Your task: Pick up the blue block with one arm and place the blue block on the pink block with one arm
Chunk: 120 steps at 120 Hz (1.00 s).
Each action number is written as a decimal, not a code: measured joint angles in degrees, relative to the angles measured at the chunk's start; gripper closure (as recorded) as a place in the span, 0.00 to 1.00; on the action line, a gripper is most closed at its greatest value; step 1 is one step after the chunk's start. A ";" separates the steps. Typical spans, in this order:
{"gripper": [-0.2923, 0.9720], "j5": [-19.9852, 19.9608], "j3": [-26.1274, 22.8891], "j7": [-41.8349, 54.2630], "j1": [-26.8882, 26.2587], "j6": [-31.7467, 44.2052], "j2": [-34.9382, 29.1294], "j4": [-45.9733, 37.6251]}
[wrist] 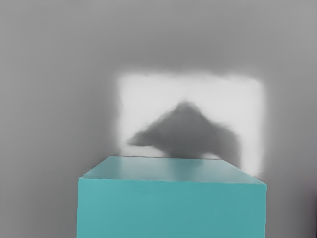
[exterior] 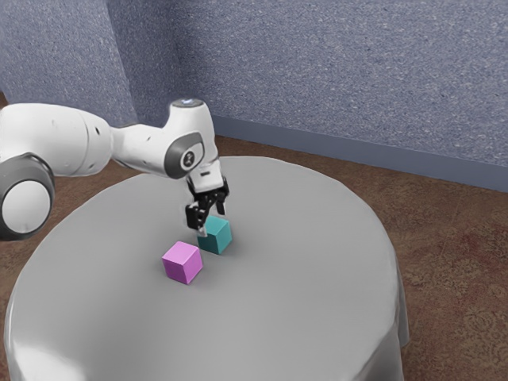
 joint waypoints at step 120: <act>0.52 -2.64 -0.16 2.12 0.39 -0.90 -11.41 -6.79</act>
